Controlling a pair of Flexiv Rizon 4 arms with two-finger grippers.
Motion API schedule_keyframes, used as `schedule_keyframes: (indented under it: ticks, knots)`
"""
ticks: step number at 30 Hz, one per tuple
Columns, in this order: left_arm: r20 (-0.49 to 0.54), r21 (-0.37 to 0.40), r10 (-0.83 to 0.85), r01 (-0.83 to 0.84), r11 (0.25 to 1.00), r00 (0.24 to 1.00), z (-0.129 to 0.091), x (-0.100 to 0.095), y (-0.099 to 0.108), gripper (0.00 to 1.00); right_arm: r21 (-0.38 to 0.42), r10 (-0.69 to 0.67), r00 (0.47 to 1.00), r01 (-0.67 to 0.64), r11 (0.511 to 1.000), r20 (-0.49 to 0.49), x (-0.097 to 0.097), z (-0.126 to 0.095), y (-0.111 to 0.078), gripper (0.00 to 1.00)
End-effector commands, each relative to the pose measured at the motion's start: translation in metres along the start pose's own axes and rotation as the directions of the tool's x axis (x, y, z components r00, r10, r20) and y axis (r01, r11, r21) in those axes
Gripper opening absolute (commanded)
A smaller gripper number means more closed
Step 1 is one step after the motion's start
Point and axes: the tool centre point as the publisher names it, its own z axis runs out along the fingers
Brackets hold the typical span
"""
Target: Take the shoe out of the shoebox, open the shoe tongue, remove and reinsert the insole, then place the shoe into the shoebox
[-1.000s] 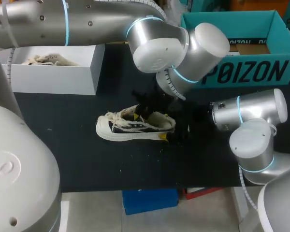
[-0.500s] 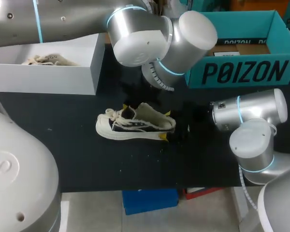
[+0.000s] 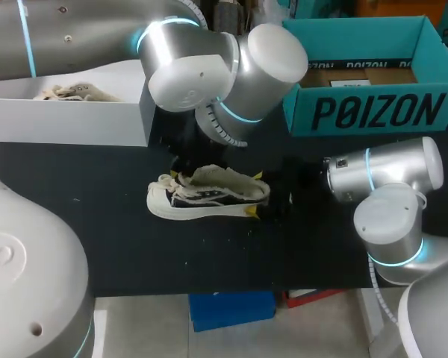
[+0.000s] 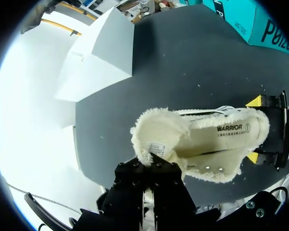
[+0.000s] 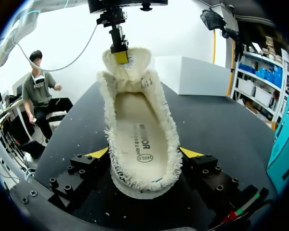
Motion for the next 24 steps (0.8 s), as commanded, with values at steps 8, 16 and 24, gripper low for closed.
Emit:
schedule_keyframes:
  ticks: [8,16,24]
  knots:
    - [-0.046,-0.022,-0.054,0.053,0.998,0.997,0.021,-0.029,0.012,1.00,0.002,0.002,1.000,-0.002,1.000,0.003,-0.002,0.001,-0.003,0.00]
    - [-0.076,-0.004,-0.090,0.090,0.996,0.993,0.017,-0.045,0.011,1.00,0.002,0.002,1.000,-0.002,1.000,0.003,-0.002,0.001,-0.003,0.00]
    - [-0.098,-0.023,-0.105,0.103,0.994,0.990,0.031,-0.051,0.016,1.00,0.002,0.002,1.000,-0.002,1.000,0.003,-0.002,0.001,-0.003,0.00]
